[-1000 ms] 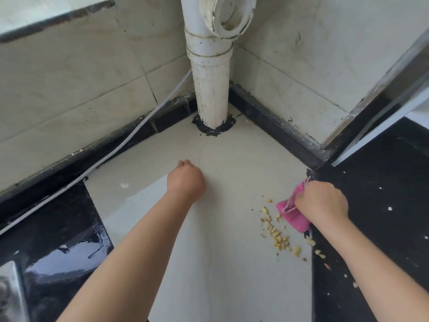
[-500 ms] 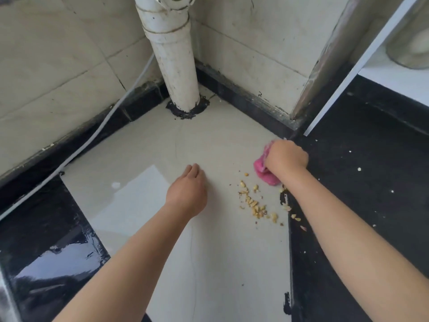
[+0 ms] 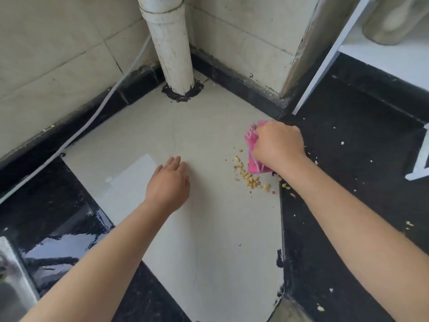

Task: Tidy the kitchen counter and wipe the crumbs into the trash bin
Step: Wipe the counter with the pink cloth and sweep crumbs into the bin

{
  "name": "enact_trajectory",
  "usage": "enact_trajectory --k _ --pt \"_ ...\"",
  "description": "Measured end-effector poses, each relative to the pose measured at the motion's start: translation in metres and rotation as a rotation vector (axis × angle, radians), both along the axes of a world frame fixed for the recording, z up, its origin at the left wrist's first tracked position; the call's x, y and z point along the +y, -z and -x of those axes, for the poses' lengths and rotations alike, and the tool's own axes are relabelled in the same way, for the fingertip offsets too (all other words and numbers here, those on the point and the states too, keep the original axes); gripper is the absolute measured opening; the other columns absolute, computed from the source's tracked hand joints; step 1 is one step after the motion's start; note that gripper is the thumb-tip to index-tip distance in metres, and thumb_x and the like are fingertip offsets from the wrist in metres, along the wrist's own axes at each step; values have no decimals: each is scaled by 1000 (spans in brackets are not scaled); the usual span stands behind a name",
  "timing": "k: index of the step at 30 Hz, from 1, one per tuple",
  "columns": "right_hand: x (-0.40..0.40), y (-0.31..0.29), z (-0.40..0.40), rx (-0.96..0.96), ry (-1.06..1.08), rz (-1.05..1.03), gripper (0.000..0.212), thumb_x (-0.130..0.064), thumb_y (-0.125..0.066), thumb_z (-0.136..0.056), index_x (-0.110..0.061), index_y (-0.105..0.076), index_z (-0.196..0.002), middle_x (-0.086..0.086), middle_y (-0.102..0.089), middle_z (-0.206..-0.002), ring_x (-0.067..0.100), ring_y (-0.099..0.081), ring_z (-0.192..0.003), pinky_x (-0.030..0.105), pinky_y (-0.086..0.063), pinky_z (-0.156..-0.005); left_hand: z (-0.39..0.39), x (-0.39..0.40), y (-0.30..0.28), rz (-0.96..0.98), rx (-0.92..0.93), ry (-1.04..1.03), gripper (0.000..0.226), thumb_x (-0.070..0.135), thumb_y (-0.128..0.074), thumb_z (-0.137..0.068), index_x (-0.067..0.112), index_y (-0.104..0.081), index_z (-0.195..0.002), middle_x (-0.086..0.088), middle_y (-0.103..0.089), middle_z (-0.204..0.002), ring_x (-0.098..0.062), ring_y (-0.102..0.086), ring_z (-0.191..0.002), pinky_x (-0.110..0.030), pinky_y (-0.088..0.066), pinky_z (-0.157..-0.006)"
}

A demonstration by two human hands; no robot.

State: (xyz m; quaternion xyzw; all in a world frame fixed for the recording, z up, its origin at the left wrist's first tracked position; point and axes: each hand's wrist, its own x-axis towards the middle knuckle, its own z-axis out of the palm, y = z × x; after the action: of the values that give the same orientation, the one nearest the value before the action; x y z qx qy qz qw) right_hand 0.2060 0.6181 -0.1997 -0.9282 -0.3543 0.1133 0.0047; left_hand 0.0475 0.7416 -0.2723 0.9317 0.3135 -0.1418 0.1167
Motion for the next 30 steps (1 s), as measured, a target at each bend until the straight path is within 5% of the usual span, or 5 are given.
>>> enact_trajectory --k 6,10,16,23,30 --pt "68 49 42 38 -131 -3 37 -12 -53 -87 -18 -54 -123 3 -50 -131 23 -46 -121 33 -28 -98 23 -4 16 9 -3 15 24 6 -33 -94 -1 -48 -111 -9 -44 -122 -25 -40 -119 -29 -35 -81" --pt "66 76 55 2 -18 -21 38 -15 -31 -99 -12 -43 -134 9 -39 -139 28 -37 -127 35 -26 -102 22 -4 16 30 8 11 28 5 -33 -95 -3 -45 -119 -9 -40 -132 -22 -34 -133 -31 -41 -87" --pt "11 77 24 171 182 -135 41 -11 -61 -72 -38 -64 -102 6 -44 -136 22 -47 -113 36 -32 -93 23 -2 17 11 41 30 32 11 -29 -98 0 -41 -125 -5 -36 -138 -17 -27 -139 -28 -40 -91" --pt "-75 62 -8 -39 451 144 24 -8 -47 -90 -5 -58 -111 16 -54 -116 32 -54 -105 35 -33 -94 21 -6 13 22 64 24 40 16 -28 -99 1 -32 -136 -6 -28 -144 -19 -28 -136 -28 -40 -96" --pt "-47 27 55 -78 122 -36 16 -12 -51 -88 -17 -62 -97 0 -45 -85 26 -52 -95 34 -30 -85 21 -4 15 45 55 -6 38 14 -27 -99 0 -35 -133 -7 -32 -140 -20 -27 -136 -32 -42 -97"
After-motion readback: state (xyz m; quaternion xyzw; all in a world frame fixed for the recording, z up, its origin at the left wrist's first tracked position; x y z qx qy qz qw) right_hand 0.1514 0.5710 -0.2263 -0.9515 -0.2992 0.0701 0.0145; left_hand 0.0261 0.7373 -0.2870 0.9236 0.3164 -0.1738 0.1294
